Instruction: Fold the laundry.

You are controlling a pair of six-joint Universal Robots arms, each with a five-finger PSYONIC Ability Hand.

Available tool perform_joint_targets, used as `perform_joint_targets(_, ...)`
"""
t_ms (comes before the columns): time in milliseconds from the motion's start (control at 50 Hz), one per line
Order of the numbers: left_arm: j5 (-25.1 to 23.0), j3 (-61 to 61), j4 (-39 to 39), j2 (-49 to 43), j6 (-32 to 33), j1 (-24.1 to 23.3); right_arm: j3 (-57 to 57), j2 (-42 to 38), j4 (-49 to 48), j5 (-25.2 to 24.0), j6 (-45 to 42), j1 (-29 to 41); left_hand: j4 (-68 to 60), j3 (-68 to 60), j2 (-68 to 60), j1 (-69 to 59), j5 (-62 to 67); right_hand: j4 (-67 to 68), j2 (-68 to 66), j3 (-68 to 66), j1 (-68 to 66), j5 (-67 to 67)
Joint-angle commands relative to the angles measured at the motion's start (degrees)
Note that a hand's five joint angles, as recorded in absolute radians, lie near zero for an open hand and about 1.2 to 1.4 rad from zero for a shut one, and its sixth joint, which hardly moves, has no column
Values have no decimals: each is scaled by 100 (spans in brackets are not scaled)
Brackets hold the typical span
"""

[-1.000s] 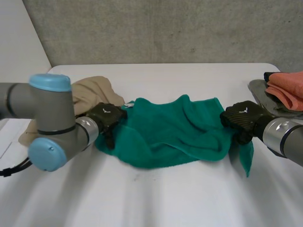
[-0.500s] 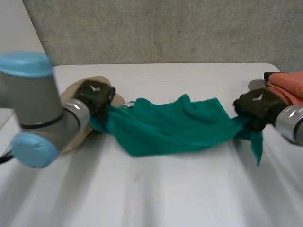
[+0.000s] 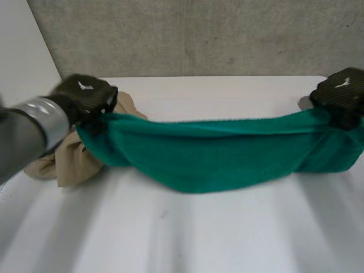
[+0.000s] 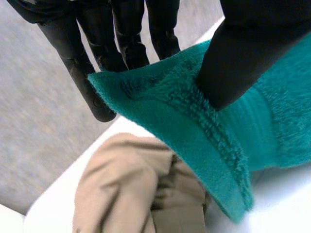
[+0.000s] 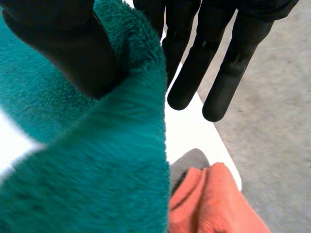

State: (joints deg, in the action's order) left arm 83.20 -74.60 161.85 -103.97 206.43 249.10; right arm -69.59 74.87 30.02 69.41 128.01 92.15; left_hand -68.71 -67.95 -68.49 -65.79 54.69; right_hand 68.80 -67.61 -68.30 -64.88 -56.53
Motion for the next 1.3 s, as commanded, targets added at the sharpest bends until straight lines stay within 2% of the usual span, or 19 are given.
perform_joint_targets(20,240,945,1575,-1458,160,-19,751,-1306,-1530,984,373,548,-1129,-1205,-1151,-1421,1531,1120,-1239,-1169,-1512,-1347)
perform_joint_targets(60,310,1297,2155,-1617,134,-19,1087,-1492,-2015,1232,479,628,-1129,-1205,-1151,-1421,1531,1120,-1239,-1169,-1512,-1347)
perform_joint_targets(100,381,1693,3078,-1679,38,-28,1561,-1616,-2823,1496,681,690,-1129,-1205,-1151,-1421,1531,1120,-1239,-1169,-1512,-1347)
perform_joint_targets(140,390,1878,3754,-1679,-50,-19,1755,-1616,-3473,1549,874,690,-1129,-1205,-1151,-1421,1531,1120,-1239,-1169,-1512,-1347)
perform_joint_targets(160,416,2053,4454,-1671,-146,-2,1817,-1555,-4164,1532,1101,681,-1129,-1205,-1151,-1421,1531,1120,-1239,-1169,-1512,-1347)
perform_joint_targets(220,591,2186,5485,-1574,-418,-1,1696,-1293,-5474,1471,1681,646,-1129,-1205,-1151,-1421,1531,1120,-1239,-1169,-1512,-1347)
perform_joint_targets(240,618,2186,5532,-1556,-472,-10,1625,-1213,-5820,1453,1858,611,-1129,-1205,-1151,-1421,1531,1120,-1239,-1169,-1512,-1347)
perform_joint_targets(320,697,2108,5385,-1469,-683,-10,1300,-984,-6438,1313,2307,532,-1129,-1205,-1151,-1421,1531,1120,-1239,-1169,-1512,-1347)
perform_joint_targets(460,698,1344,4918,-1214,-903,-54,746,-896,-5535,970,2308,496,-1129,-1205,-1151,-1421,1531,1120,-1239,-1169,-1512,-1347)
perform_joint_targets(640,539,-833,4794,-941,-1141,-370,-614,-992,-4216,698,2238,505,-1129,-1205,-1151,-1421,1531,1120,-1239,-1169,-1512,-1347)
perform_joint_targets(800,504,-2504,4759,-959,-1114,-616,-1687,-1124,-3653,653,1983,392,-1129,-1205,-1151,-1421,1531,1120,-1239,-1169,-1512,-1347)
perform_joint_targets(980,478,-3272,4707,-888,-1009,-801,-2216,-1124,-3459,609,1657,189,-1129,-1205,-1151,-1421,1531,1120,-1239,-1169,-1512,-1347)
perform_joint_targets(1020,478,-3272,4646,-827,-948,-792,-2251,-1115,-3467,574,1666,171,-261,-337,-283,-553,663,1120,-1239,-1169,-1512,-1347)
perform_joint_targets(1040,478,-3263,4558,-731,-878,-766,-2269,-1107,-3485,539,1692,163,1109,1034,1087,818,-707,1120,-1239,-1169,-1512,-1347)
perform_joint_targets(1100,434,-3193,4382,-537,-719,-670,-2287,-1072,-3494,504,1745,154,3638,3562,3616,3346,-3236,1120,-1239,-1169,-1512,-1347)
perform_joint_targets(1120,382,-3106,4207,-389,-614,-591,-2304,-1045,-3503,486,1780,154,5078,5003,5056,4787,-4676,1120,-1239,-1169,-1512,-1347)
perform_joint_targets(1140,346,-3061,4110,-326,-561,-547,-2313,-1036,-3511,486,1815,154,5659,5583,5637,5367,-5257,1120,-1239,-1169,-1512,-1347)
perform_joint_targets(1300,-286,-2016,2941,-220,-420,261,-2392,-1001,-3599,442,1912,154,5871,5795,5849,5579,-5469,1120,-1239,-1169,-1512,-1347)
